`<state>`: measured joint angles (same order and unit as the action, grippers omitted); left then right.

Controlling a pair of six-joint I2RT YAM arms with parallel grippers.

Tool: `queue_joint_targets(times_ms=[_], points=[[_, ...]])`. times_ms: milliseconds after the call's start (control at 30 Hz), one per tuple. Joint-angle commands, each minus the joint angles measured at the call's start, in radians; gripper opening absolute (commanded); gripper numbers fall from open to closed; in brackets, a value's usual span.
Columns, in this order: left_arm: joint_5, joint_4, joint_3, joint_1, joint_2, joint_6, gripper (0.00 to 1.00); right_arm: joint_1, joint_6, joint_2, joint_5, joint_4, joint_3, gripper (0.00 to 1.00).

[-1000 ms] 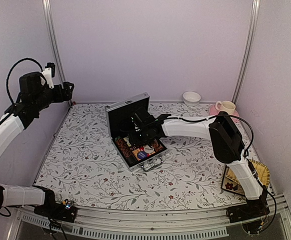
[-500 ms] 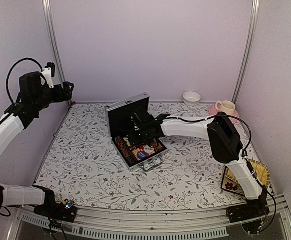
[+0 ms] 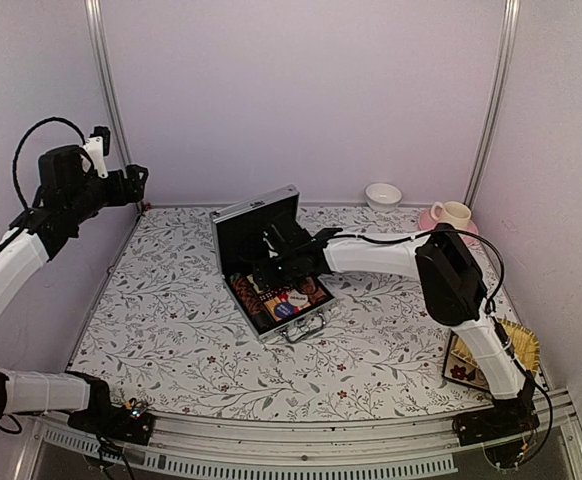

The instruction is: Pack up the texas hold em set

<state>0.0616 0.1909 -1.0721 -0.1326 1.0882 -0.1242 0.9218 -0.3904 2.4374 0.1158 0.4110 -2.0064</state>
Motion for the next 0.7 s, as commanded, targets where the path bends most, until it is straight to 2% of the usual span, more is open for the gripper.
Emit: queue_joint_targets(times_ms=[0, 200, 400, 533, 667], points=[[0.015, -0.046, 0.034, 0.003, -0.039, 0.008, 0.97, 0.007, 0.077, -0.176, -0.059, -0.15, 0.119, 0.76], [0.039, -0.071, 0.056, 0.003, -0.053, 0.021, 0.97, 0.01, 0.125, -0.471, -0.071, -0.36, 0.446, 0.78], [0.06, -0.08, 0.064, 0.003, -0.034, 0.035, 0.97, -0.009, 0.125, -0.737, 0.003, -0.429, 0.746, 0.8], [0.048, -0.101, 0.079, 0.002, -0.036, 0.053, 0.97, -0.08, 0.043, -0.87, 0.037, -0.443, 0.923, 0.8], [0.056, -0.123, 0.093, -0.013, -0.047, 0.05, 0.97, -0.216, -0.037, -0.958, -0.089, -0.497, 1.062, 0.8]])
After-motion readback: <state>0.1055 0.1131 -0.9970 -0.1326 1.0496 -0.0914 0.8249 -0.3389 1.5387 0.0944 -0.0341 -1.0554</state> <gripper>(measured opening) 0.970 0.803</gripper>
